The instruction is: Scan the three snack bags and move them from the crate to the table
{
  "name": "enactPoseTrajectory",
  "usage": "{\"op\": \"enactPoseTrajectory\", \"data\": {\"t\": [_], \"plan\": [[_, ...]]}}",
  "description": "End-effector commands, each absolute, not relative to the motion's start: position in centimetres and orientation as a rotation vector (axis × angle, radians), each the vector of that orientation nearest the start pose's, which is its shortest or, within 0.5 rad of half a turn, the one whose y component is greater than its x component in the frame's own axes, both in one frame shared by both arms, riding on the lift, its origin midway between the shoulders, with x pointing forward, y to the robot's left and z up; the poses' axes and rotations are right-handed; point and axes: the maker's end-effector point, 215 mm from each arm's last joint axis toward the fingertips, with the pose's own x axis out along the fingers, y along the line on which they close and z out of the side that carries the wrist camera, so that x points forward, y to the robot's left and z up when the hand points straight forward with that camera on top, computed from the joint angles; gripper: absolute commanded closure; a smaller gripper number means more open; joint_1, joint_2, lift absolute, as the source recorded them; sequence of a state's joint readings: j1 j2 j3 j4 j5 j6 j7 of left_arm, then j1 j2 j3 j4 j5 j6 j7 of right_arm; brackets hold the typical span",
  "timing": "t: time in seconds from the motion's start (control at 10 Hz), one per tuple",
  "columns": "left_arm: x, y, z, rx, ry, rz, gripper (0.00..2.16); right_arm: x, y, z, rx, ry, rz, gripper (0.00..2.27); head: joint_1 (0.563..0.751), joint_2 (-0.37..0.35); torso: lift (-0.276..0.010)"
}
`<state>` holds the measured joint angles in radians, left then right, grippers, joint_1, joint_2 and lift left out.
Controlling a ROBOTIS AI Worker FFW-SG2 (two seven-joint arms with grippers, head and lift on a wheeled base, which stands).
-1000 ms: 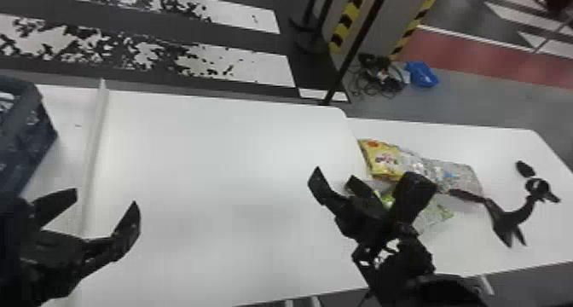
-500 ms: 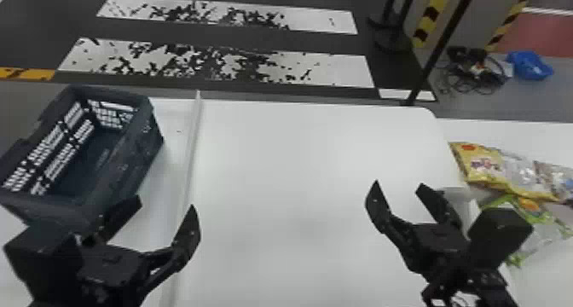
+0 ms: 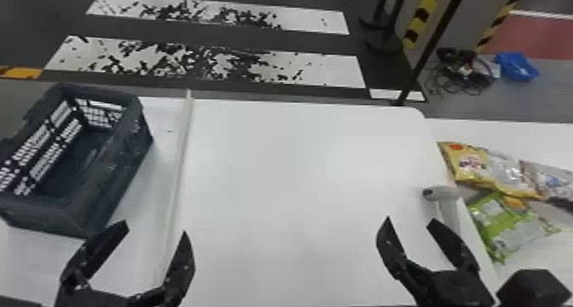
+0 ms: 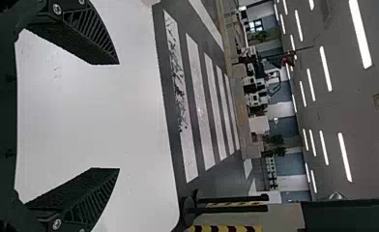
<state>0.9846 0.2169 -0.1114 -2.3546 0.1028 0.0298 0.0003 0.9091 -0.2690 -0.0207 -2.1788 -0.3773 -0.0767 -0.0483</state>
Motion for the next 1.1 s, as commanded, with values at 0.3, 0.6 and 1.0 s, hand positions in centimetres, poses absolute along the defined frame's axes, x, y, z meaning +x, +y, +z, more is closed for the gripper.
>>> {"op": "enactPoseTrajectory", "data": {"t": [0.3, 0.6, 1.0], "plan": [[28.6, 17.4, -38.0, -0.027, 0.295, -0.186, 0.08, 31.2, -26.4, -38.6, 0.126, 0.228, 0.064, 0.11, 0.695, -0.192, -0.062], [28.6, 17.7, -37.6, -0.023, 0.282, -0.182, 0.08, 31.4, -26.6, -38.5, 0.109, 0.228, 0.055, 0.11, 0.695, -0.178, -0.062], [28.7, 17.6, -36.9, -0.027, 0.263, -0.194, 0.08, 31.1, -26.4, -38.1, 0.102, 0.224, 0.057, 0.11, 0.695, -0.176, -0.062]]}}
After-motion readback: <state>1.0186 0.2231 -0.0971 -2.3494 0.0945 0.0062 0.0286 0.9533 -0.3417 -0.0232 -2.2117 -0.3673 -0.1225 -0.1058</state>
